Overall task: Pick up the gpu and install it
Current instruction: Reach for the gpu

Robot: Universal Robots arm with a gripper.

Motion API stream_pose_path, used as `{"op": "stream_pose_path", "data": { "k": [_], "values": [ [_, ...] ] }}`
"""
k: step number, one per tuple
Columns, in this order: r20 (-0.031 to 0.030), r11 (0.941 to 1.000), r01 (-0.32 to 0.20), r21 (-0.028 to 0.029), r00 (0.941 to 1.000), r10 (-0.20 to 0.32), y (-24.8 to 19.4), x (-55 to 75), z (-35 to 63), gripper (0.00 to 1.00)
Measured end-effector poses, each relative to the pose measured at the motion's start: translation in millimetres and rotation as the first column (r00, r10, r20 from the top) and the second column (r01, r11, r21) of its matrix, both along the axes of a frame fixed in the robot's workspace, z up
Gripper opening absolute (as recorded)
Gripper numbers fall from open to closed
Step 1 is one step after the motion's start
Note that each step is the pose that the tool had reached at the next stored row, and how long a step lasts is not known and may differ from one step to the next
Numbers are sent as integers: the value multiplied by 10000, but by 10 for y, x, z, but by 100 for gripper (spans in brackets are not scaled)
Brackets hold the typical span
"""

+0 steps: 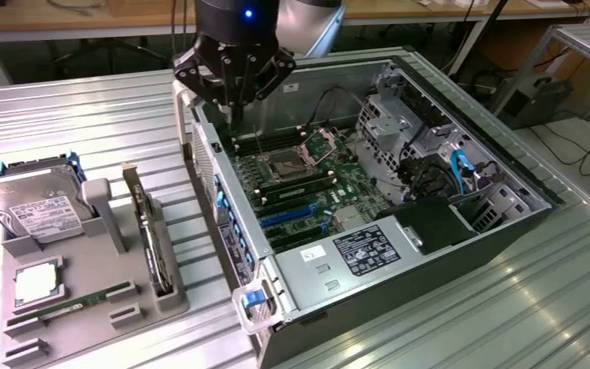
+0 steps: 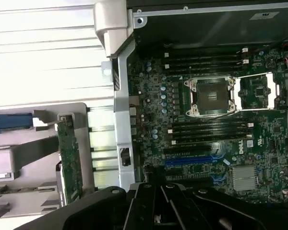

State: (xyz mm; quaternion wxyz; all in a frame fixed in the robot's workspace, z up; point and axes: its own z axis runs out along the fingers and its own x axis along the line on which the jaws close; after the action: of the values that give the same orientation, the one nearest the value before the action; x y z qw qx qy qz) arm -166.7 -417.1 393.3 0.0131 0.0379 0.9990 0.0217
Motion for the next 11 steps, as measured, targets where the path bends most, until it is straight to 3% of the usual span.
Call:
{"op": "stream_pose_path", "data": {
  "k": [3, 11],
  "values": [
    [0, 10000, 1, 0, 10000, -1, -77, -242, 0, 11],
    [0, 10000, 1, 0, 10000, -1, -150, -712, -39, 11]
  ]
}}
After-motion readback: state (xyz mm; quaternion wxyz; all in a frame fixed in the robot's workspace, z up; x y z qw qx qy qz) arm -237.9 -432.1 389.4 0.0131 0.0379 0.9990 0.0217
